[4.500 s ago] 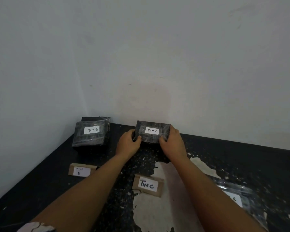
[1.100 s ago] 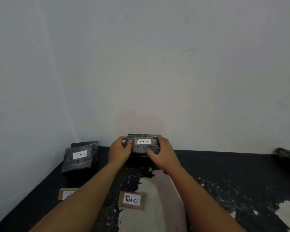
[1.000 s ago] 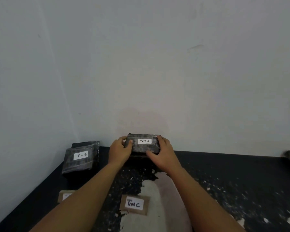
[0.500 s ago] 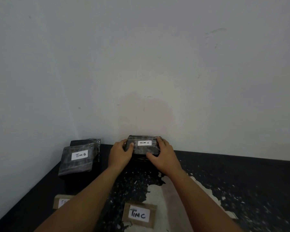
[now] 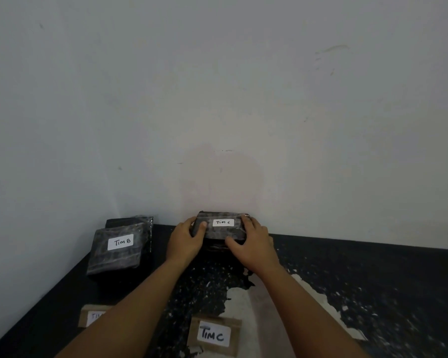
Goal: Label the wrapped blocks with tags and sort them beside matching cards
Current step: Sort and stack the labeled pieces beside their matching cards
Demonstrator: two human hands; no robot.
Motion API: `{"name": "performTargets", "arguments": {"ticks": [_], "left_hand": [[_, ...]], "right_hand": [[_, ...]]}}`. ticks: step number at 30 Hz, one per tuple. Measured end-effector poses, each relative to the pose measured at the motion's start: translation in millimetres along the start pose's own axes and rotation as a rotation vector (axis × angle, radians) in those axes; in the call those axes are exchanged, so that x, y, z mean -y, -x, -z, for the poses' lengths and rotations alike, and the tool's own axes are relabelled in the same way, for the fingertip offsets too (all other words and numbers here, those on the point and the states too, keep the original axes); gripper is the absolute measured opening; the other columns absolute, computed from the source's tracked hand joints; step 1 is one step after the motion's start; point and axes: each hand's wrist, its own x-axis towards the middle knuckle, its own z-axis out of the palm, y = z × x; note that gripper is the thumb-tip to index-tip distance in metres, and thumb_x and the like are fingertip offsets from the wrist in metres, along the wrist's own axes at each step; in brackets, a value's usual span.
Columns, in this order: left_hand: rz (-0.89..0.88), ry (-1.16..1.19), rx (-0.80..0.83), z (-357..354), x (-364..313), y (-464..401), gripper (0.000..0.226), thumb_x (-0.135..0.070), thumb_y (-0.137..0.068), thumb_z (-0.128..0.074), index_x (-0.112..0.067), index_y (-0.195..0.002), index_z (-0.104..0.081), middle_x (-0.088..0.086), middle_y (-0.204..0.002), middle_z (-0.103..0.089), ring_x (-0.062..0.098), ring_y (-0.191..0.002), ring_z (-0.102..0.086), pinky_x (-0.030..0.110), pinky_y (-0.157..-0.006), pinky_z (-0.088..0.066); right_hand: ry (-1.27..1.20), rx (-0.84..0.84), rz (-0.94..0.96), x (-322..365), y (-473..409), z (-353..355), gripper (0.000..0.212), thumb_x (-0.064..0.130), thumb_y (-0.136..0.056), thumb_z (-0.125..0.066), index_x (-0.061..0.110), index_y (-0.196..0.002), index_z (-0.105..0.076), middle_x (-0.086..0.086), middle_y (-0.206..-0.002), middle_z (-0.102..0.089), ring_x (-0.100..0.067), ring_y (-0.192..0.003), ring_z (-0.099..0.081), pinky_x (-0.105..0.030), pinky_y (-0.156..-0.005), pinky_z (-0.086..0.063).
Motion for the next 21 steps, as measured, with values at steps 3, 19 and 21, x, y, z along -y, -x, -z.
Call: {"name": "performTargets", "arguments": {"ticks": [3, 19, 21], "left_hand": [[0.005, -0.037, 0.027, 2, 1, 2, 0.066, -0.059, -0.105, -0.057, -0.020, -0.157, -0.054, 0.011, -0.150, -0.060, 0.028, -0.137, -0.057, 0.041, -0.113, -0.048], [-0.091, -0.167, -0.033, 23, -65, 63, 0.057, -0.062, -0.104, -0.056, -0.022, -0.143, -0.065, 0.002, -0.151, -0.053, 0.031, -0.141, -0.042, 0.050, -0.118, -0.042], [-0.122, -0.157, -0.009, 23, -77, 74, 0.049, -0.060, -0.104, -0.057, -0.023, -0.132, -0.070, 0.002, -0.144, -0.057, 0.030, -0.136, -0.046, 0.048, -0.114, -0.046]], "right_hand": [[0.015, 0.002, 0.001, 0, 4, 3, 0.096, 0.073, -0.095, -0.055, 0.033, -0.174, -0.019, -0.003, -0.182, -0.019, -0.029, -0.161, -0.026, -0.054, -0.132, -0.025], [0.083, -0.135, 0.062, 10, 64, 71, 0.060, 0.056, -0.103, -0.057, 0.023, -0.153, -0.056, -0.004, -0.145, -0.058, -0.025, -0.134, -0.050, -0.048, -0.112, -0.048], [0.087, -0.152, 0.059, 8, 75, 85, 0.053, 0.052, -0.105, -0.056, 0.021, -0.148, -0.061, -0.003, -0.142, -0.061, -0.024, -0.131, -0.053, -0.046, -0.109, -0.051]]}}
